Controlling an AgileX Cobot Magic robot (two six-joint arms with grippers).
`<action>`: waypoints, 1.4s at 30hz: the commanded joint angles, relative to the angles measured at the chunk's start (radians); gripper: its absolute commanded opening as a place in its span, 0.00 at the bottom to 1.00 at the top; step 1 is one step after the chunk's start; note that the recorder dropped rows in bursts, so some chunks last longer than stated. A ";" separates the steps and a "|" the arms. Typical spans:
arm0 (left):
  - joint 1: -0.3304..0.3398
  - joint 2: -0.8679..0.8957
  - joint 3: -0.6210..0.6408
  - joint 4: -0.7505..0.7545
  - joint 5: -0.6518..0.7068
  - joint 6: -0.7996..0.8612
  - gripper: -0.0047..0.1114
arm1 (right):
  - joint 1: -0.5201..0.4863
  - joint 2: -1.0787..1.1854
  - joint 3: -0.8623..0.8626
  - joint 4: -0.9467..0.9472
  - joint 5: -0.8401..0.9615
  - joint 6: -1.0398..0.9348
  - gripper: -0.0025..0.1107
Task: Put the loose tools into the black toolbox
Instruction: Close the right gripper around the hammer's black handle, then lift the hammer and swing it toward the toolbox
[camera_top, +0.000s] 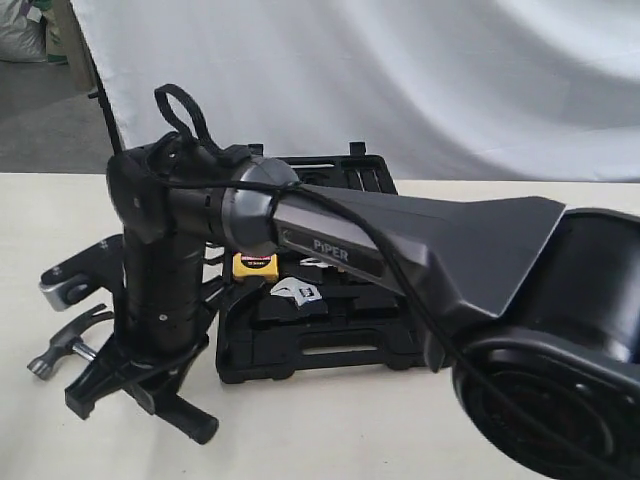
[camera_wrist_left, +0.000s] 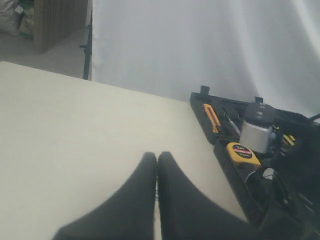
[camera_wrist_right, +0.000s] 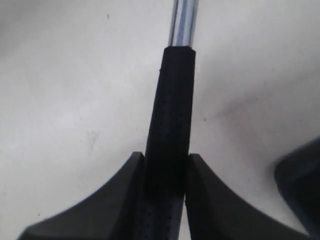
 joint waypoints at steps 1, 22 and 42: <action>0.025 -0.003 -0.003 0.004 -0.007 -0.005 0.05 | 0.004 -0.110 0.179 -0.016 -0.028 -0.007 0.02; 0.025 -0.003 -0.003 0.004 -0.007 -0.005 0.05 | 0.004 -0.346 0.765 -0.104 -0.197 -0.006 0.02; 0.025 -0.003 -0.003 0.004 -0.007 -0.005 0.05 | 0.001 -0.425 0.672 -0.333 -0.187 0.236 0.02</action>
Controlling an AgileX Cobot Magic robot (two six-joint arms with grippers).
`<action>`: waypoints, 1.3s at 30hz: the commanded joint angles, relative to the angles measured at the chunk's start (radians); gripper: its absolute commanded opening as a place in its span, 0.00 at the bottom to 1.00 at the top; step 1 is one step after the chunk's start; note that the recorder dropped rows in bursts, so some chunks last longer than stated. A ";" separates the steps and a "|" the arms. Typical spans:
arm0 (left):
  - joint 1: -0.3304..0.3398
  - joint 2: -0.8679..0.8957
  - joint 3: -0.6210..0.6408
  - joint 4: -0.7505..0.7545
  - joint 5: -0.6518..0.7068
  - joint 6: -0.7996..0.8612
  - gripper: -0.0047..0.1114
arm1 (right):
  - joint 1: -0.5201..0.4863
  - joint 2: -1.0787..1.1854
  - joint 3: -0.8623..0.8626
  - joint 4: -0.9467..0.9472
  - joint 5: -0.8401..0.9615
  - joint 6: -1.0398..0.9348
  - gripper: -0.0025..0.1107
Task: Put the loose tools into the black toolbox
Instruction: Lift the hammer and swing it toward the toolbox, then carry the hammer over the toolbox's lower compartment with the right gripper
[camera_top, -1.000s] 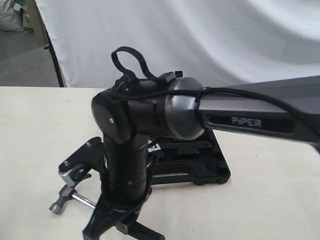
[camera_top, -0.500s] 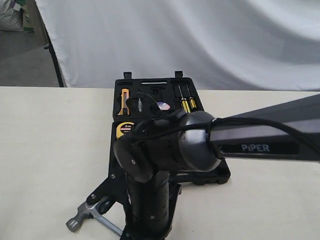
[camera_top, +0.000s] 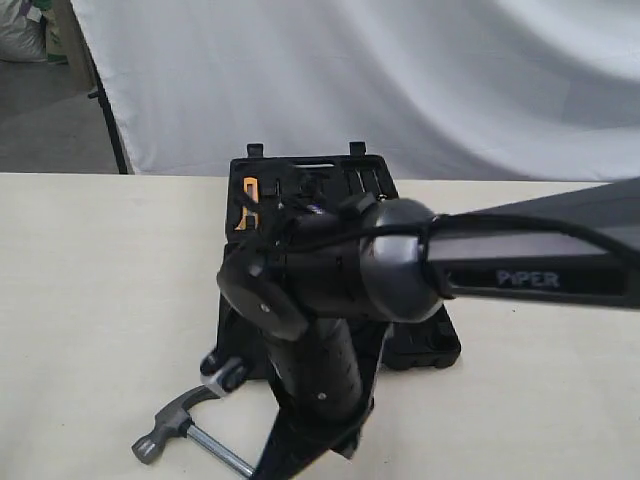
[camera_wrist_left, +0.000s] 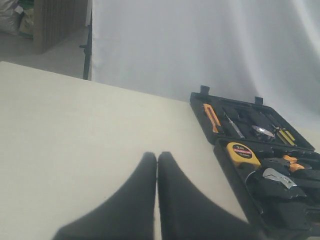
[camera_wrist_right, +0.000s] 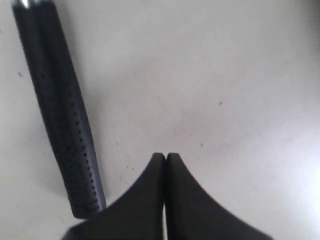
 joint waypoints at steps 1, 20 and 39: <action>0.025 -0.003 -0.003 0.004 -0.007 -0.005 0.05 | -0.009 -0.072 -0.034 0.038 -0.164 0.006 0.02; 0.025 -0.003 -0.003 0.004 -0.007 -0.005 0.05 | 0.045 0.035 -0.036 0.035 -0.439 0.017 0.52; 0.025 -0.003 -0.003 0.004 -0.007 -0.005 0.05 | 0.041 0.184 -0.036 0.073 -0.620 0.020 0.52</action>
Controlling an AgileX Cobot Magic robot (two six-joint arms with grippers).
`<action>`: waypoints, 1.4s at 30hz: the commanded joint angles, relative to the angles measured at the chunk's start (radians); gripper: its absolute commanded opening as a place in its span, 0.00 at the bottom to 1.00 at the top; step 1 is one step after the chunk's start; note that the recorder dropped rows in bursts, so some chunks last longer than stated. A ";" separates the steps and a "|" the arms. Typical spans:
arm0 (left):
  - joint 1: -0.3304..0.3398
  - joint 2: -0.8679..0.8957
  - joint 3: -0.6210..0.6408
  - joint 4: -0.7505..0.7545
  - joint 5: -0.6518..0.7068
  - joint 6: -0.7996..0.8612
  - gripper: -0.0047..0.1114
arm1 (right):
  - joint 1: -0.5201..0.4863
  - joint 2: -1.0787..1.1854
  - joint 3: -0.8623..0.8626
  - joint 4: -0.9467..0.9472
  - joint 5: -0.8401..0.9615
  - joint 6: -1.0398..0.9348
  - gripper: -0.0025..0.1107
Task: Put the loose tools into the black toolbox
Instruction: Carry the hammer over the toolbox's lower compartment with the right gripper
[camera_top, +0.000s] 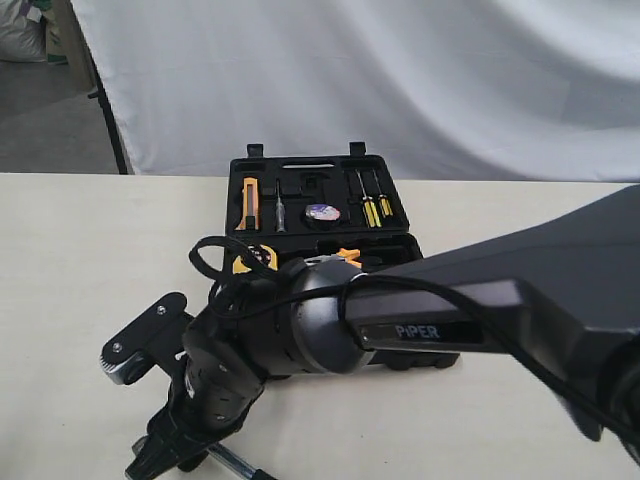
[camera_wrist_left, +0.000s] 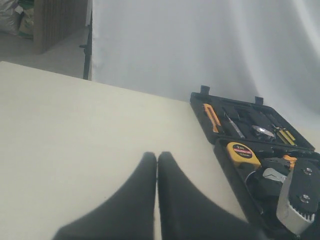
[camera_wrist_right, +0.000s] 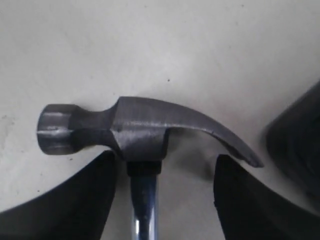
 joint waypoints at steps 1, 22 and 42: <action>0.025 -0.003 -0.003 0.004 -0.007 -0.005 0.05 | -0.005 0.026 0.000 -0.001 0.043 -0.001 0.52; 0.025 -0.003 -0.003 0.004 -0.007 -0.005 0.05 | -0.001 -0.011 -0.085 0.134 0.286 -0.294 0.02; 0.025 -0.003 -0.003 0.004 -0.007 -0.005 0.05 | -0.003 -0.160 -0.086 0.042 0.519 -0.517 0.02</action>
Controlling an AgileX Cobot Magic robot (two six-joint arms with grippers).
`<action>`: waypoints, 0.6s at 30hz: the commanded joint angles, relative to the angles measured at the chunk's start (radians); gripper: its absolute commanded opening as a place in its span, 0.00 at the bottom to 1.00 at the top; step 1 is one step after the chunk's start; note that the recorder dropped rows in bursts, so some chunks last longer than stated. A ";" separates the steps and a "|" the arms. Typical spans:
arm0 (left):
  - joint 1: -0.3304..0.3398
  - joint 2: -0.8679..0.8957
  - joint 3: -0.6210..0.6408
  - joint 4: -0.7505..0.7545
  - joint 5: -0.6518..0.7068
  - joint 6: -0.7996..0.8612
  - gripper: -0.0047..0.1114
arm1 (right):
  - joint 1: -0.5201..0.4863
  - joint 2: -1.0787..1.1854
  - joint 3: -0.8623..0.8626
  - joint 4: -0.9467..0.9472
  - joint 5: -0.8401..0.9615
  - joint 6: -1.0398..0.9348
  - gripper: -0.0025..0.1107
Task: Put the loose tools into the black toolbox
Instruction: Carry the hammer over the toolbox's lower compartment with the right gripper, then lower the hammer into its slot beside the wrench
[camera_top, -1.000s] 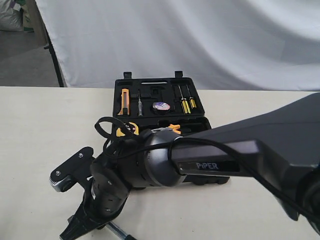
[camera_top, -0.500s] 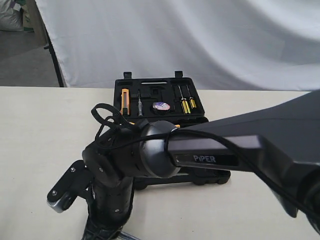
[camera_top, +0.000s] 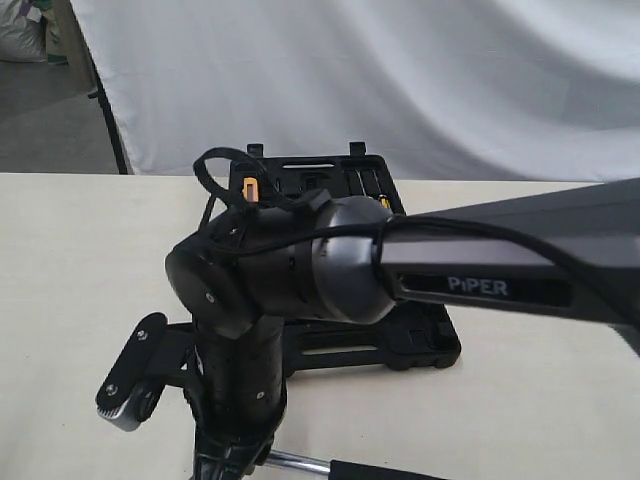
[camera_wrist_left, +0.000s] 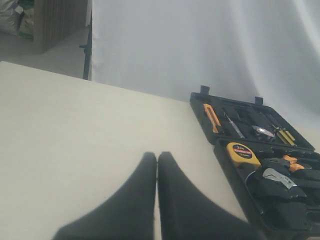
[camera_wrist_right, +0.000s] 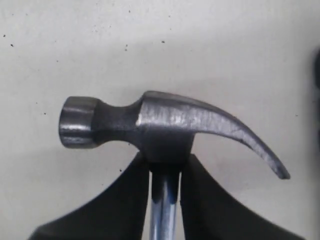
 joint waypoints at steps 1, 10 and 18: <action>0.025 -0.003 -0.003 0.004 -0.007 -0.005 0.05 | -0.003 -0.054 -0.009 -0.098 0.025 -0.013 0.02; 0.025 -0.003 -0.003 0.004 -0.007 -0.005 0.05 | -0.055 -0.084 -0.014 -0.342 -0.179 -0.011 0.02; 0.025 -0.003 -0.003 0.004 -0.007 -0.005 0.05 | -0.137 -0.023 -0.014 -0.390 -0.427 -0.011 0.02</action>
